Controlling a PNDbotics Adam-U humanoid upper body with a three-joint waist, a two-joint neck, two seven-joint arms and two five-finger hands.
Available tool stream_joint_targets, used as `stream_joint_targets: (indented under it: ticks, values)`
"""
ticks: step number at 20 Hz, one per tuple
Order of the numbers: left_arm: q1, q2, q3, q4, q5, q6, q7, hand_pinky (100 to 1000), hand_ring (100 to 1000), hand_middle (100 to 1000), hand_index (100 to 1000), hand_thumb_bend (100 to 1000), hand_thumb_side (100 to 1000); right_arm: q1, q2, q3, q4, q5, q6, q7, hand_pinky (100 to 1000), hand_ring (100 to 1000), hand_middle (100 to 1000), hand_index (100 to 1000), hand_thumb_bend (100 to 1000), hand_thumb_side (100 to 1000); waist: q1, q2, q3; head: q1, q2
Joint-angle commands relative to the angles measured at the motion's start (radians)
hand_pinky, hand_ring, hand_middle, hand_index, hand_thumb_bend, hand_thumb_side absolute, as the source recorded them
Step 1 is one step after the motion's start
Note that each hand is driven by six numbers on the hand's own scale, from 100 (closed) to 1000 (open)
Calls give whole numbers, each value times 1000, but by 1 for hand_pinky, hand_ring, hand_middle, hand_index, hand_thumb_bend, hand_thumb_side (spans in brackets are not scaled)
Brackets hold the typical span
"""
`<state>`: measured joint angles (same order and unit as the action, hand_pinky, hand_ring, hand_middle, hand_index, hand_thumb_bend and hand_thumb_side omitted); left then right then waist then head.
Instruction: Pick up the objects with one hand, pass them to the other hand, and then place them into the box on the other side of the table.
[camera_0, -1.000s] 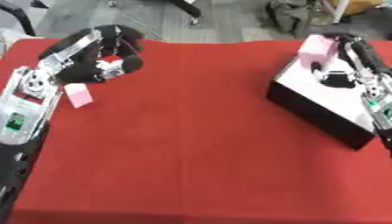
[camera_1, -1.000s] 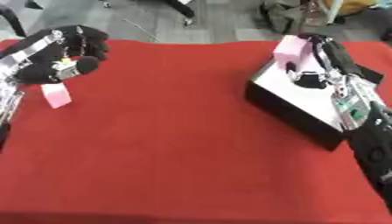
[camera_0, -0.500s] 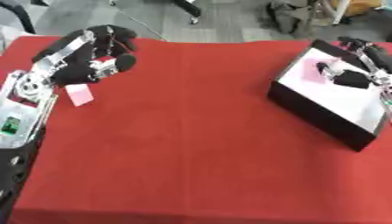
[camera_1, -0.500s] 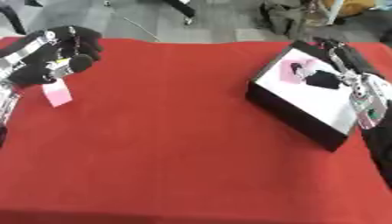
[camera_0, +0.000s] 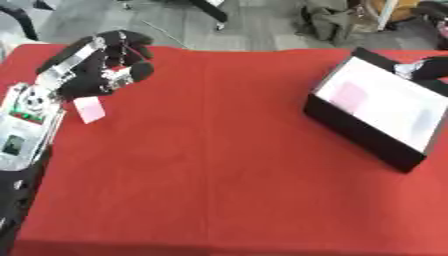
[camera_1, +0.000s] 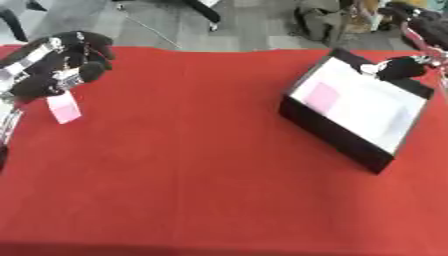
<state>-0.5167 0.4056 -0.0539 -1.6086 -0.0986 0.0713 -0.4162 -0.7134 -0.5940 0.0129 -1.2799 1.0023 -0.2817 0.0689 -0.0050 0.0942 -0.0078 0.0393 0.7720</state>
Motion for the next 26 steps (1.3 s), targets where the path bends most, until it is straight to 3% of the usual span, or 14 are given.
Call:
stream_joint_targets:
  ticks: [1,5,9,11,16,18,21,26]
  values:
    - [-8,22,23,-3,-18,0,19,747,662,660,827,581,604,48,15,-1,-227,-47,-14,-100,903,905,913,1000,338,473,0,-17,-5,13,-2]
    - [-3,22,35,4,-36,1,37,747,662,659,826,583,597,148,124,49,-444,-93,-53,-140,895,894,895,998,284,452,4,-15,-10,26,-2]
    - [-11,35,44,24,-119,7,60,738,658,653,821,590,562,220,262,116,-565,-71,-106,-114,889,883,882,990,248,459,8,-13,-14,38,-2]
    - [-28,55,44,48,-231,12,69,732,658,657,824,606,524,241,303,148,-582,-64,-129,-93,887,881,879,989,236,465,9,-13,-19,52,-2]
    - [-121,132,25,226,-658,29,69,730,682,680,826,669,453,267,361,214,-592,-64,-187,-41,884,875,873,988,212,468,9,-17,-33,138,-2]
    - [-150,139,20,293,-758,16,69,728,696,693,826,711,446,268,368,223,-594,-67,-197,-30,882,871,868,988,200,470,9,-17,-36,150,-2]
    - [-227,154,-2,491,-945,23,30,720,692,690,815,731,430,271,382,244,-592,-79,-211,-13,881,867,864,987,188,473,8,-18,-42,160,-2]
    - [-295,119,34,693,-1126,46,63,709,679,673,796,686,351,277,388,248,-589,-90,-212,-2,880,863,859,986,175,474,2,-18,-51,160,-2]
